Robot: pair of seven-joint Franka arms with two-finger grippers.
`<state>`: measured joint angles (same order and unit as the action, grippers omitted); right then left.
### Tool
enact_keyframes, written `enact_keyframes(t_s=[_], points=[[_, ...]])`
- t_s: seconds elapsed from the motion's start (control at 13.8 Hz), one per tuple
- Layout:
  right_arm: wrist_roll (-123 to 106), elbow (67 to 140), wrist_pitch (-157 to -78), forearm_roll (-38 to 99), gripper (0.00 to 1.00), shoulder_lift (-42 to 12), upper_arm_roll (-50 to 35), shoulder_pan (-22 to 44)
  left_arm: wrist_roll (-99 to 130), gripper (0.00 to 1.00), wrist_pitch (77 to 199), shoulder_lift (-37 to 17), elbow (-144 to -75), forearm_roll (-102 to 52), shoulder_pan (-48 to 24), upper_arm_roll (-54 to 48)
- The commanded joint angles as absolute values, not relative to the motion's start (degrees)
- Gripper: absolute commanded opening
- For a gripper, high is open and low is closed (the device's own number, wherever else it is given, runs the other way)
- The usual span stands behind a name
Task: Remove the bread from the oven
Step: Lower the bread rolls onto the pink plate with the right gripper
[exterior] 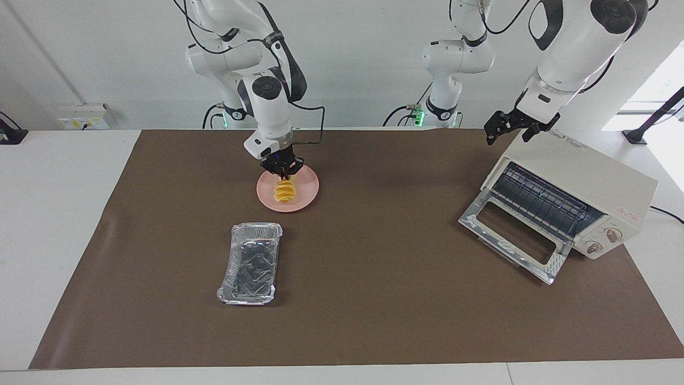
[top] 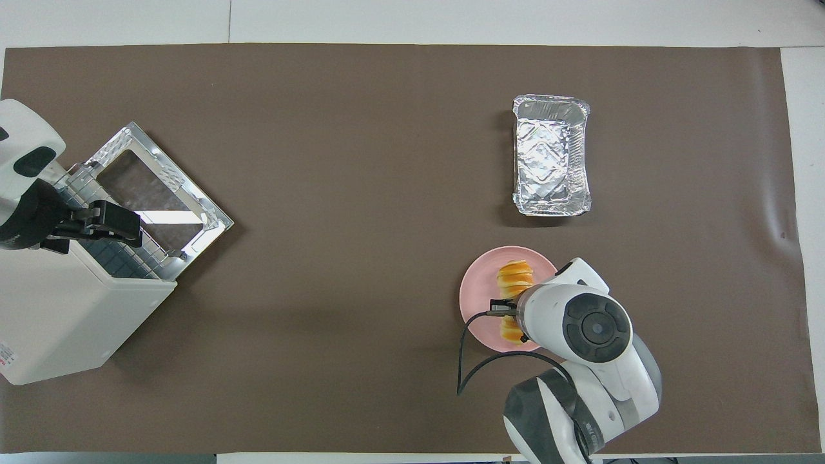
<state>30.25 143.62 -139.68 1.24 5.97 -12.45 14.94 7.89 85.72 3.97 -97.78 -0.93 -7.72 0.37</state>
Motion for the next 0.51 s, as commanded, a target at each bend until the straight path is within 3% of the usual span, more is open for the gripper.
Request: enact_keyframes(t_s=[0.0, 0.07, 0.15, 0.44], points=[[30.8, 143.8, -141.7, 2.4, 0.0, 5.6, -12.4, 14.9, 7.6, 1.0, 86.0, 4.7, -98.3, -1.4, -6.9, 0.1], [30.8, 143.7, -141.6, 2.4, 0.32, 5.6, -12.4, 14.9, 7.6, 1.0, 86.0, 4.7, -98.3, -1.4, -6.9, 0.1], [30.8, 143.6, -141.5, 2.4, 0.99, 5.6, -12.4, 14.8, 7.6, 1.0, 86.0, 4.7, -98.3, -1.4, -6.9, 0.1], [30.8, 141.4, -139.5, 2.4, 1.0, 5.0, -12.3, 14.8, 7.6, 1.0, 86.0, 4.7, -98.3, -1.4, -6.9, 0.1]])
